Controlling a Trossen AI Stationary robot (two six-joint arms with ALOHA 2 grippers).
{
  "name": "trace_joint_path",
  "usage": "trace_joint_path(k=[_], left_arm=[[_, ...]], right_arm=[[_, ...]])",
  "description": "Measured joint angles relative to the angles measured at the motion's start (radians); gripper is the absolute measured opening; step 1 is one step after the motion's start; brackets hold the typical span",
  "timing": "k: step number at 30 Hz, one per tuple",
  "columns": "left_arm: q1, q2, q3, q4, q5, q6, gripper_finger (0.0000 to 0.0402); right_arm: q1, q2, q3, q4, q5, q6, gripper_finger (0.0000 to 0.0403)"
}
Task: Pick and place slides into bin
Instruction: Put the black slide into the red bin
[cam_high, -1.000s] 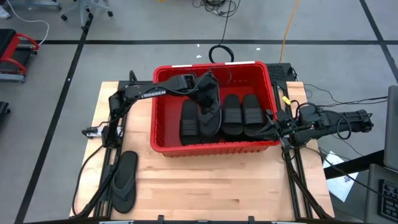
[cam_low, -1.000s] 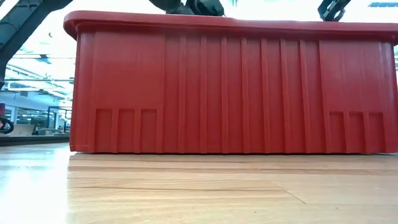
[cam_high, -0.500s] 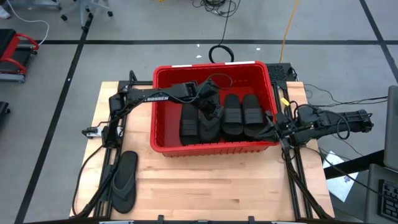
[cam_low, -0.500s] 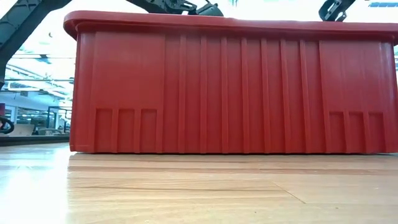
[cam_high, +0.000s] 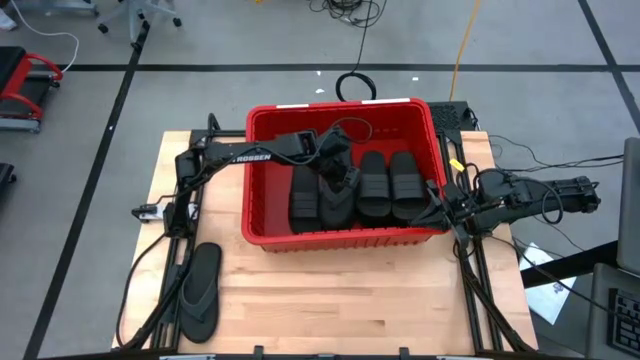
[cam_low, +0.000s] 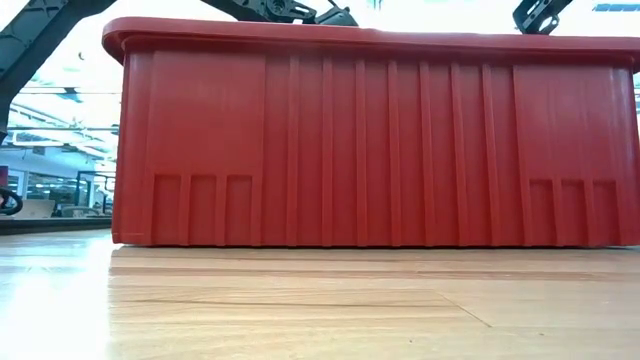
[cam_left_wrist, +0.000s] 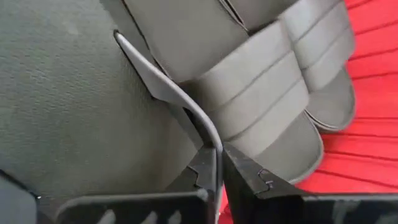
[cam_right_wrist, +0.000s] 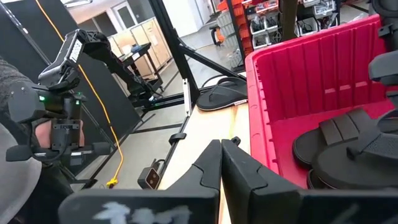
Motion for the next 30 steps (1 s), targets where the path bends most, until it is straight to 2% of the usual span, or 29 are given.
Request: trace_joint_path(k=[7,17,23,30], left_arm=[[-0.001,0.000,0.000,0.002,0.037,0.000,0.0087],[-0.001,0.000,0.000,0.003,0.048,-0.025,0.0193],[-0.001,-0.001,0.000,0.013,0.096,-0.075,0.0223],[-0.004,-0.043,0.001,0.037,0.143,-0.082,0.0230]], right_arm=[[-0.001,0.000,0.000,0.001,-0.052,0.000,0.0000],[-0.001,0.000,0.000,0.001,-0.053,0.026,0.0000],[-0.001,0.000,0.000,0.001,-0.053,0.026,0.0000],[-0.001,0.000,0.000,0.001,-0.053,0.025,0.0000]])
